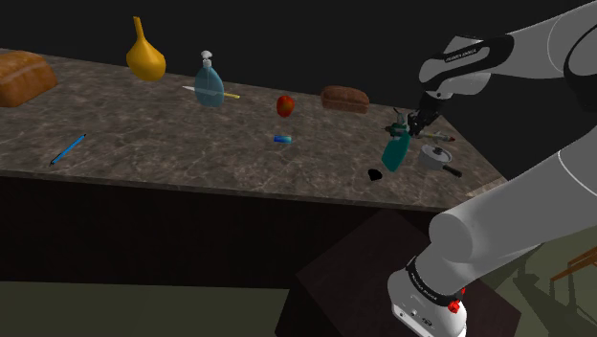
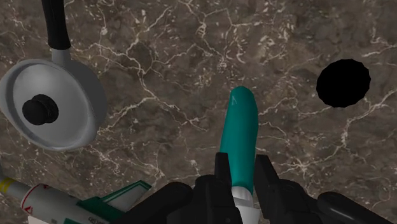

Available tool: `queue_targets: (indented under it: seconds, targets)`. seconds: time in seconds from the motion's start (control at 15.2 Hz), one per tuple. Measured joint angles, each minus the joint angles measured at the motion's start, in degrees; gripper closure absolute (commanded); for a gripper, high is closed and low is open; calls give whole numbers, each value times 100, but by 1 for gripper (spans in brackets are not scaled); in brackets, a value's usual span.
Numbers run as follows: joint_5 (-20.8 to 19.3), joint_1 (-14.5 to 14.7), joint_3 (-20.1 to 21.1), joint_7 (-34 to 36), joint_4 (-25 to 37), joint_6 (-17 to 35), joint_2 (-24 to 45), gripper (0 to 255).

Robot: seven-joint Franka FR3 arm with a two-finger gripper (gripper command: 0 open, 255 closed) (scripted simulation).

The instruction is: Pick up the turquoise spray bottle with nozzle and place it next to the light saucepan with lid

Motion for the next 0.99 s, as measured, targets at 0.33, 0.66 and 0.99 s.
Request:
queue_targets:
  seconds: [0.33, 0.66, 0.99]
  targets:
    - [0, 0, 0, 0, 1, 1, 0, 0]
    - [-43, 4, 56, 41, 203, -403, -213, 0]
    - [-67, 9, 104, 69, 389, -746, -368, 0]
